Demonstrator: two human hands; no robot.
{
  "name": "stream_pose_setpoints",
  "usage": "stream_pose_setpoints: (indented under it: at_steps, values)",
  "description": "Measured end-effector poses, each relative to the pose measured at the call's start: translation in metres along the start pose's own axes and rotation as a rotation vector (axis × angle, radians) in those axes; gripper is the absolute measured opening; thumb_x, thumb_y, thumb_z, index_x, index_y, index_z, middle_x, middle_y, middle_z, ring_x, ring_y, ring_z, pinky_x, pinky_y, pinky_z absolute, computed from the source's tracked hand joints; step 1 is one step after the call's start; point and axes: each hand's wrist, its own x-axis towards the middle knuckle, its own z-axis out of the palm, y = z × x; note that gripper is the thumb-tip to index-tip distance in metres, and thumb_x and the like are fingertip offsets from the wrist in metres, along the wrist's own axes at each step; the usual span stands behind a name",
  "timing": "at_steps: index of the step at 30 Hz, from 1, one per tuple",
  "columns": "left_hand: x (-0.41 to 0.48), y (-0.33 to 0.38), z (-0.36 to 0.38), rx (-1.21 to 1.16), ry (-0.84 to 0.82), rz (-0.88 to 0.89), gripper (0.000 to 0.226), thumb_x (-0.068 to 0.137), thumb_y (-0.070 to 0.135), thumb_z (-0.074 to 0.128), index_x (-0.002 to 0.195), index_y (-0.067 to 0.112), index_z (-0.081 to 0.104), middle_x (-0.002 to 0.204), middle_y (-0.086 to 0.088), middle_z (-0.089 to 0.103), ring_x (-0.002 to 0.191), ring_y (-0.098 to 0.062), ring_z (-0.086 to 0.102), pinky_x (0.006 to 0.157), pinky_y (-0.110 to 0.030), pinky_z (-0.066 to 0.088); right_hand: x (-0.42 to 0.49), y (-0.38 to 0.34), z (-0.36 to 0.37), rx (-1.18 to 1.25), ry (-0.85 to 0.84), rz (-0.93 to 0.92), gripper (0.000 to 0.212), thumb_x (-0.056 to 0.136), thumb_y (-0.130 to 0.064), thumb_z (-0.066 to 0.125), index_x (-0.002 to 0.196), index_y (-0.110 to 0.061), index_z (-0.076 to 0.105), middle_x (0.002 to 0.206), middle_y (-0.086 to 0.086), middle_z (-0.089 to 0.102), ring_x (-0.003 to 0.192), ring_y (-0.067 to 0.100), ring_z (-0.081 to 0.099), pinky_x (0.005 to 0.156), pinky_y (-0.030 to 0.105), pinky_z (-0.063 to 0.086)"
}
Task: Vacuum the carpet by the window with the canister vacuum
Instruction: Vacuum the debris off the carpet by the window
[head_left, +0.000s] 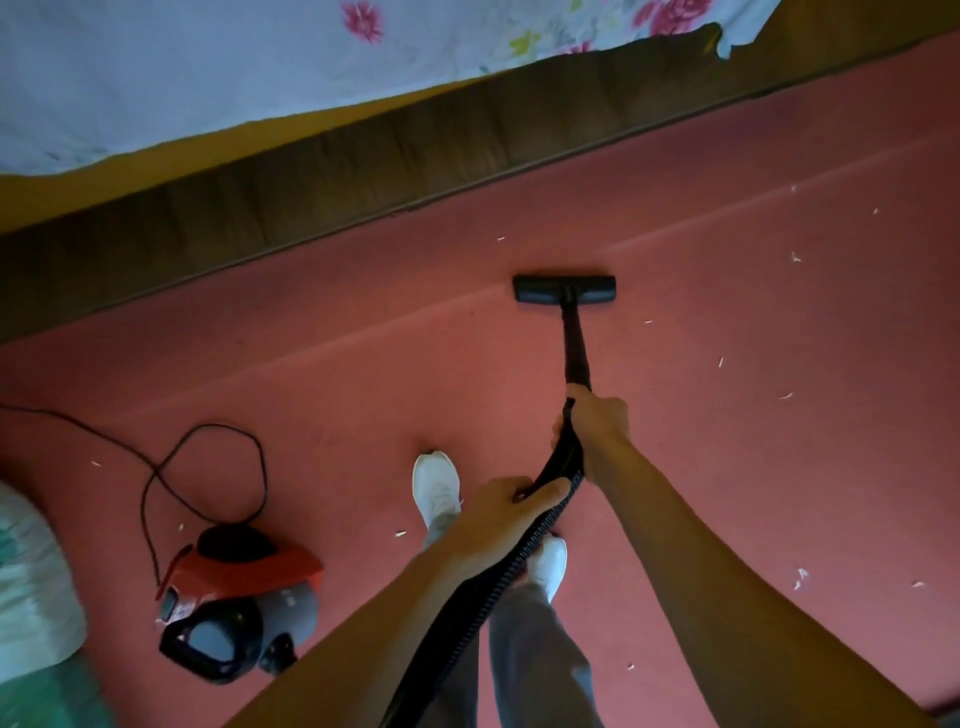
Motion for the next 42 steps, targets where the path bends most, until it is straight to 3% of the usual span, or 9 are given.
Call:
stream_pose_setpoints:
  at_steps: [3, 11, 16, 19, 23, 28, 33, 38, 42]
  values:
    - [0.000, 0.015, -0.012, -0.171, 0.103, 0.019, 0.039, 0.097, 0.040, 0.060, 0.074, 0.008, 0.064, 0.062, -0.007, 0.061, 0.045, -0.013, 0.056, 0.056, -0.031, 0.045, -0.023, -0.011, 0.008, 0.055, -0.034, -0.008, 0.021, 0.095, -0.018, 0.057, 0.091, 0.003, 0.058, 0.059, 0.012, 0.053, 0.041, 0.021, 0.049, 0.039, 0.027, 0.044]
    - [0.003, -0.002, -0.038, -0.141, 0.217, 0.108, 0.009, 0.090, 0.032, 0.068, 0.094, 0.025, 0.072, 0.081, -0.001, 0.070, 0.070, -0.015, 0.067, 0.066, -0.032, 0.054, -0.029, -0.016, 0.049, -0.076, -0.108, -0.078, 0.033, 0.094, -0.026, 0.059, 0.101, 0.006, 0.060, 0.062, 0.015, 0.058, 0.042, 0.022, 0.052, 0.044, 0.029, 0.047]
    - [0.013, -0.016, -0.055, -0.341, 0.321, 0.170, 0.009, 0.080, 0.032, 0.076, 0.089, 0.028, 0.074, 0.078, -0.014, 0.068, 0.059, -0.025, 0.064, 0.054, -0.032, 0.054, -0.012, -0.010, 0.085, -0.137, -0.053, -0.061, 0.025, 0.089, -0.029, 0.057, 0.092, -0.004, 0.057, 0.080, 0.019, 0.067, 0.059, 0.029, 0.062, 0.059, 0.052, 0.060]
    - [0.019, -0.023, -0.070, -0.351, 0.281, 0.169, 0.026, 0.080, 0.035, 0.076, 0.102, 0.023, 0.073, 0.081, -0.018, 0.071, 0.062, -0.029, 0.066, 0.064, -0.041, 0.055, -0.003, -0.006, 0.102, -0.146, -0.022, -0.042, 0.024, 0.086, -0.030, 0.057, 0.087, -0.006, 0.057, 0.089, 0.022, 0.070, 0.064, 0.032, 0.065, 0.063, 0.056, 0.060]
    - [0.034, -0.018, -0.087, -0.287, 0.300, 0.262, 0.019, 0.091, 0.021, 0.069, 0.103, 0.035, 0.074, 0.088, -0.019, 0.072, 0.069, -0.031, 0.067, 0.068, -0.047, 0.057, 0.004, -0.028, 0.124, -0.126, 0.010, -0.052, 0.029, 0.091, -0.028, 0.056, 0.101, 0.000, 0.061, 0.094, 0.019, 0.069, 0.076, 0.033, 0.069, 0.066, 0.049, 0.061]
    - [0.037, 0.003, -0.095, -0.222, 0.308, 0.334, 0.032, 0.089, 0.019, 0.072, 0.110, 0.043, 0.070, 0.087, -0.008, 0.077, 0.080, -0.036, 0.071, 0.077, -0.050, 0.058, 0.013, -0.070, 0.129, -0.012, 0.015, -0.069, 0.020, 0.095, -0.023, 0.057, 0.090, -0.004, 0.059, 0.072, 0.008, 0.058, 0.057, 0.021, 0.057, 0.052, 0.033, 0.053]
    - [0.018, 0.016, -0.098, -0.045, 0.209, 0.339, 0.041, 0.083, 0.007, 0.076, 0.114, 0.034, 0.071, 0.070, 0.002, 0.075, 0.063, -0.018, 0.066, 0.066, -0.037, 0.058, 0.009, -0.048, 0.091, 0.258, 0.025, 0.046, 0.034, 0.089, -0.031, 0.065, 0.102, 0.001, 0.065, 0.078, 0.011, 0.062, 0.062, 0.025, 0.059, 0.057, 0.036, 0.056]
    - [-0.017, 0.025, -0.092, 0.280, -0.095, 0.257, 0.044, 0.081, 0.003, 0.078, 0.115, 0.030, 0.072, 0.073, 0.000, 0.075, 0.057, -0.010, 0.066, 0.058, -0.025, 0.054, -0.021, 0.009, 0.032, 0.568, 0.046, 0.226, 0.024, 0.090, -0.028, 0.065, 0.090, -0.004, 0.059, 0.058, 0.009, 0.051, 0.043, 0.021, 0.047, 0.039, 0.025, 0.044]
    - [-0.023, 0.025, -0.080, 0.514, -0.255, 0.246, 0.042, 0.069, 0.022, 0.081, 0.107, 0.040, 0.076, 0.076, 0.008, 0.071, 0.062, -0.010, 0.064, 0.063, -0.026, 0.051, -0.041, 0.060, 0.002, 0.630, 0.125, 0.345, 0.027, 0.091, -0.031, 0.060, 0.088, -0.004, 0.059, 0.056, 0.009, 0.052, 0.041, 0.021, 0.048, 0.041, 0.024, 0.043]
